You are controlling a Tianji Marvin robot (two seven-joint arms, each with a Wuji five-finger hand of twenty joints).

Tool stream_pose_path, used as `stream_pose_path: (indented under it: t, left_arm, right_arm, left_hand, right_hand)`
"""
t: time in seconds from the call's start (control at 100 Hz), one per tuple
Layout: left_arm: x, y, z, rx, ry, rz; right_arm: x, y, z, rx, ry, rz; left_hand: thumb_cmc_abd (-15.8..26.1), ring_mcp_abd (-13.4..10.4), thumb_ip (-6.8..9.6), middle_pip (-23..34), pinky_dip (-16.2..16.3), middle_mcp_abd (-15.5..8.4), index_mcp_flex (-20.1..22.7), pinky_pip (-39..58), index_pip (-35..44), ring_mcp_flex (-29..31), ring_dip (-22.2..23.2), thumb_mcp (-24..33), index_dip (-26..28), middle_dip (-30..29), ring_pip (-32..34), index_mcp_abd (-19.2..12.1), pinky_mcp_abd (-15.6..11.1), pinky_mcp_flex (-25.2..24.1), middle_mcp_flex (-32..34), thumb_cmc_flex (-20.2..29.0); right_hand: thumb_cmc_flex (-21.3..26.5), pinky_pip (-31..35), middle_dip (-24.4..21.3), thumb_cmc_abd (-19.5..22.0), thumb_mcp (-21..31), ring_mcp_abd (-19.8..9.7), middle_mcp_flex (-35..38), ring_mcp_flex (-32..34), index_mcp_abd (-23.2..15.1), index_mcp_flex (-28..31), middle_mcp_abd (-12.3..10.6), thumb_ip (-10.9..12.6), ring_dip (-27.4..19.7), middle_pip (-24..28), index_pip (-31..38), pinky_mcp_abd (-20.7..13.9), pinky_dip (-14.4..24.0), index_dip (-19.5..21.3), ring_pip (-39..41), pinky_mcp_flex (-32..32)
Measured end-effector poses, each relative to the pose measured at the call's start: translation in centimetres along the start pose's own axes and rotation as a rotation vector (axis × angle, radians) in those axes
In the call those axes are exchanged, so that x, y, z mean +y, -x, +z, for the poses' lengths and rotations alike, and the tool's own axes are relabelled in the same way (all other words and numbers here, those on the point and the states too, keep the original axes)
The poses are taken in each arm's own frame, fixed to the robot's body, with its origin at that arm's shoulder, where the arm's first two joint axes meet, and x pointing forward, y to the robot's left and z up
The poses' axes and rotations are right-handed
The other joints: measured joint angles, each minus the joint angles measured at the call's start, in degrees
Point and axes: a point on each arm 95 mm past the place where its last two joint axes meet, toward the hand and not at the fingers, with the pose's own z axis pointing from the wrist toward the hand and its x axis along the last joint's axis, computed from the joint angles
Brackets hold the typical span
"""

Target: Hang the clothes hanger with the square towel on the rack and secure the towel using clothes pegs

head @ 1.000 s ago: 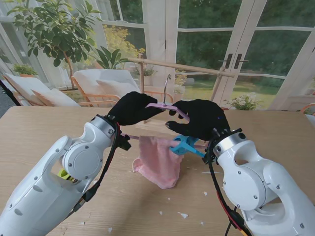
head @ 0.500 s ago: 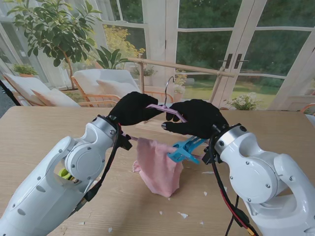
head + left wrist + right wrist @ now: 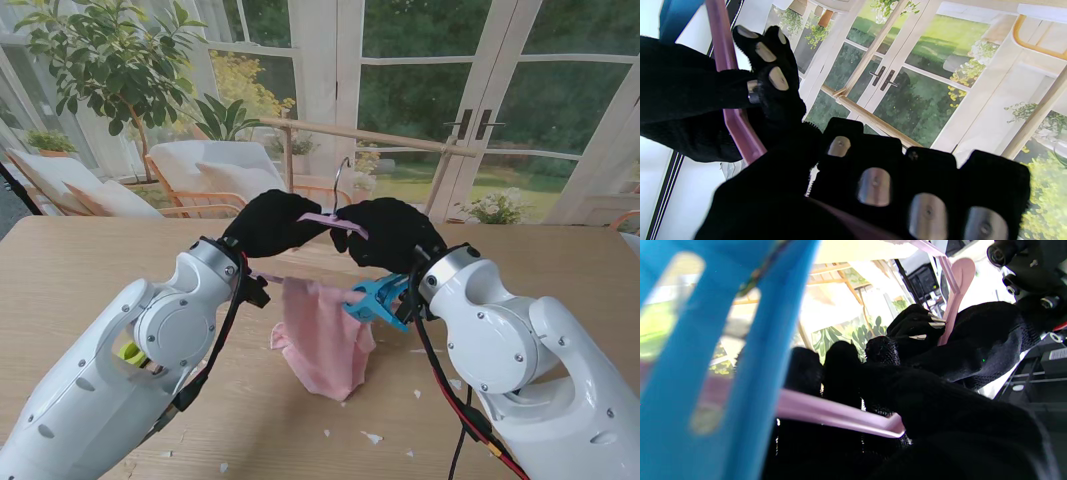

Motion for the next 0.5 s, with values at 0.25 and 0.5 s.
stream_pose_path:
  t: [0.25, 0.5]
  left_arm:
    - [-0.09, 0.18, 0.0, -0.007, -0.004, 0.0]
    - [-0.18, 0.12, 0.05, -0.009, -0.013, -0.007]
  right_arm:
    - [-0.33, 0.22, 0.12, -0.008, 0.007, 0.018]
    - [-0.74, 0.26, 0.43, 0.001, 0.073, 0.017]
  left_hand:
    - [0.4, 0.0, 0.26, 0.0, -0.7, 0.0, 0.0, 0.0, 0.0, 0.0, -0.4, 0.5, 0.0, 0.0, 0.0, 0.1, 0.0, 0.0, 0.0, 0.0]
    - [0.6, 2.4, 0.26, -6.1, -8.8, 1.8, -3.5, 0.0, -2.3, 0.0, -1.7, 2.4, -2.0, 0.8, -2.6, 1.4, 1.9, 0.0, -1.8, -0.6]
  right_hand:
    - [-4.0, 14.0, 16.3, 7.8, -6.5, -4.4, 5.5, 4.2, -4.2, -0.7, -6.9, 0.6, 3.8, 15.1, -2.1, -3.5, 0.0, 9.8, 7.8, 7.2]
    - [-6.3, 20.2, 22.3, 10.3, -5.8, -5.6, 15.1, 13.5, -5.8, 3.4, -8.3, 2.0, 4.6, 17.6, -3.7, -3.3, -0.1, 19.5, 12.5, 20.1]
